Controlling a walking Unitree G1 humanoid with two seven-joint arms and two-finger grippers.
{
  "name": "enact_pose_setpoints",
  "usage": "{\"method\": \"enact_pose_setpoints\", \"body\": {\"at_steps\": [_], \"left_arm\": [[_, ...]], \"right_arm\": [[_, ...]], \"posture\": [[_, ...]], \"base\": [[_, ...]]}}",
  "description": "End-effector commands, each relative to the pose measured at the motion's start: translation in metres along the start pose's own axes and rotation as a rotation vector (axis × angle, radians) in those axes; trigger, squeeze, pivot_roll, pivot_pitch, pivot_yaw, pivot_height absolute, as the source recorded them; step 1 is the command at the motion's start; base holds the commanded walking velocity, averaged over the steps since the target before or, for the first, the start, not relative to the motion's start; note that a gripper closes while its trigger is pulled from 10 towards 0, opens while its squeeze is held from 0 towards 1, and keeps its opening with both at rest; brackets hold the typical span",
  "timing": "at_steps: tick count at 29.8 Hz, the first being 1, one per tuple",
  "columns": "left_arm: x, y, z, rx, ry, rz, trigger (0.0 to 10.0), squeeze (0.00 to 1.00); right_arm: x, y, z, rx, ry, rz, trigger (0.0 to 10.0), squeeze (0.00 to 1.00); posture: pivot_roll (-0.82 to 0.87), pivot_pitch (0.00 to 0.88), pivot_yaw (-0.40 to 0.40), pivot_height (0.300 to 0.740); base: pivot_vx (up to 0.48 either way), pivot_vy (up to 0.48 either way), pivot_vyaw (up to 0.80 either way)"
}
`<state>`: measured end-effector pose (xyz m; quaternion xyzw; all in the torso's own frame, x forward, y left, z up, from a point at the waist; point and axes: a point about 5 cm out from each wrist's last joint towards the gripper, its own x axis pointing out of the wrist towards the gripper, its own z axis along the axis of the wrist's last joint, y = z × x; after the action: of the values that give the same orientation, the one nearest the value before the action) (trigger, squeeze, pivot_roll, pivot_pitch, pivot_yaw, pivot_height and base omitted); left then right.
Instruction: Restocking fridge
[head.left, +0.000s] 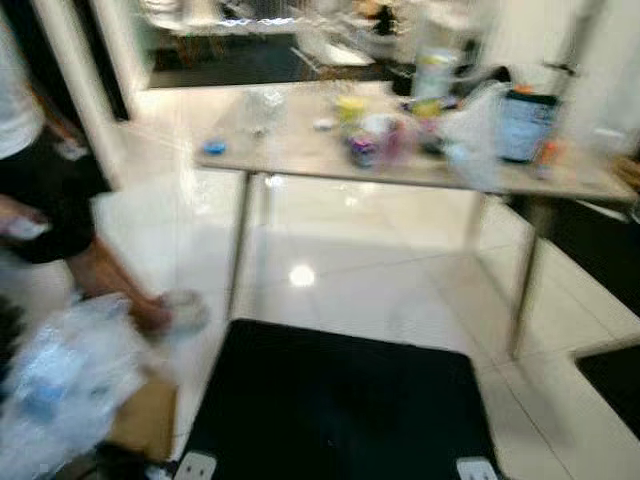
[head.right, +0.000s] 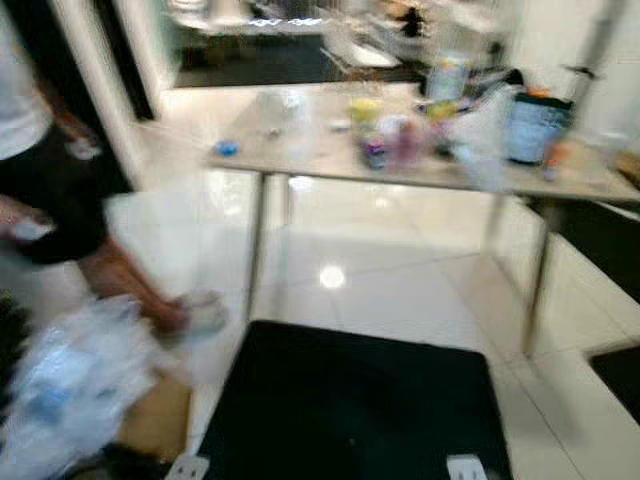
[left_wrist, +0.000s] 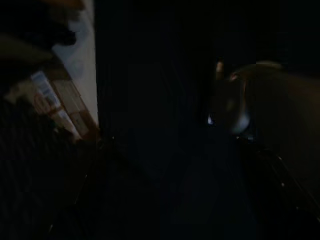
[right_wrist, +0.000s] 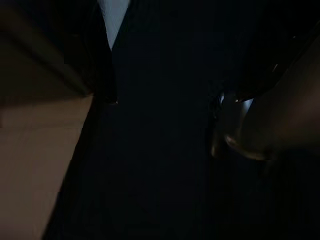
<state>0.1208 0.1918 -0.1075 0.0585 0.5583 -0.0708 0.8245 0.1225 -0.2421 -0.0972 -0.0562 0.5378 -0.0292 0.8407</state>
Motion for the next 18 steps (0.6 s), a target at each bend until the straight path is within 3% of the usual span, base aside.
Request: {"method": "enact_pose_setpoints", "body": {"at_steps": [1,5,18], "left_arm": [[0.0001,-0.0033,-0.0057,0.004,0.03,-0.01,10.0,0.0],[0.0002,-0.0037,-0.0052,0.001,0.027,-0.009,10.0,0.0],[-0.0002,-0.0018,-0.0066,-0.004,0.031,-0.003,10.0,0.0]], "right_arm": [[0.0001,0.0009,0.0002,-0.006,-0.003,0.001,10.0,0.0],[0.0,-0.0002,0.0015,-0.013,-0.013,-0.008,10.0,0.0],[0.0001,0.0009,-0.0001,0.004,-0.008,-0.021,10.0,0.0]], "posture": [[0.08,0.0,-0.031,0.74],[0.08,0.0,-0.03,0.74],[0.08,0.0,-0.026,0.74]], "base": [[0.0,0.0,0.8],[0.0,0.0,0.8],[0.0,0.0,0.0]]}}
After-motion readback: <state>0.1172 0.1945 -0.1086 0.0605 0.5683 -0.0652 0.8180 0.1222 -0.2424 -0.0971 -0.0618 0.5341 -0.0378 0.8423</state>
